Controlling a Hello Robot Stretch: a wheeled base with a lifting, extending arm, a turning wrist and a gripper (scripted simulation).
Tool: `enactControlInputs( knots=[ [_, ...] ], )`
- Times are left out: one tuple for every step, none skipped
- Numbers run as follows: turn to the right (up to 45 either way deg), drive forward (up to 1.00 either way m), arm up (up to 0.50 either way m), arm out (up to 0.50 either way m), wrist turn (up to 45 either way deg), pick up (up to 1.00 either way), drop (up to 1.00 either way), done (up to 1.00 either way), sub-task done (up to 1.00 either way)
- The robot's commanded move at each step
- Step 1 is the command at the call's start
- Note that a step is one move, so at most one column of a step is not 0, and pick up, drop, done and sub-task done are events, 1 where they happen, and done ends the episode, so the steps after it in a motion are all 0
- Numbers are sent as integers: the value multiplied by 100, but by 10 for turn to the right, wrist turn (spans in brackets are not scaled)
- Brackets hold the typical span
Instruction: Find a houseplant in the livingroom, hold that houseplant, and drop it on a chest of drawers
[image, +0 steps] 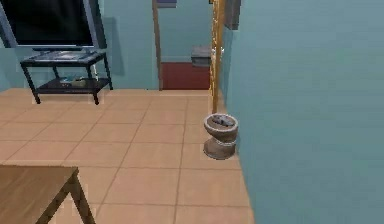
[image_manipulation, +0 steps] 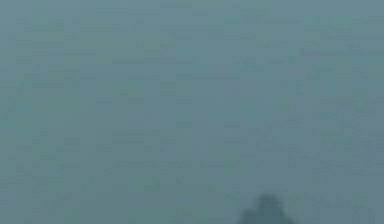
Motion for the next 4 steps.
enactControlInputs(
  knots=[
    [0, 30, 0, 0, 0, 0, 0, 0, 0],
    [-270, 0, 0, 0, 0, 0, 0, 0, 0],
    [0, 35, 0, 0, 0, 0, 0, 0, 0],
    [-450, 0, 0, 0, 0, 0, 0, 0, 0]
  ],
)
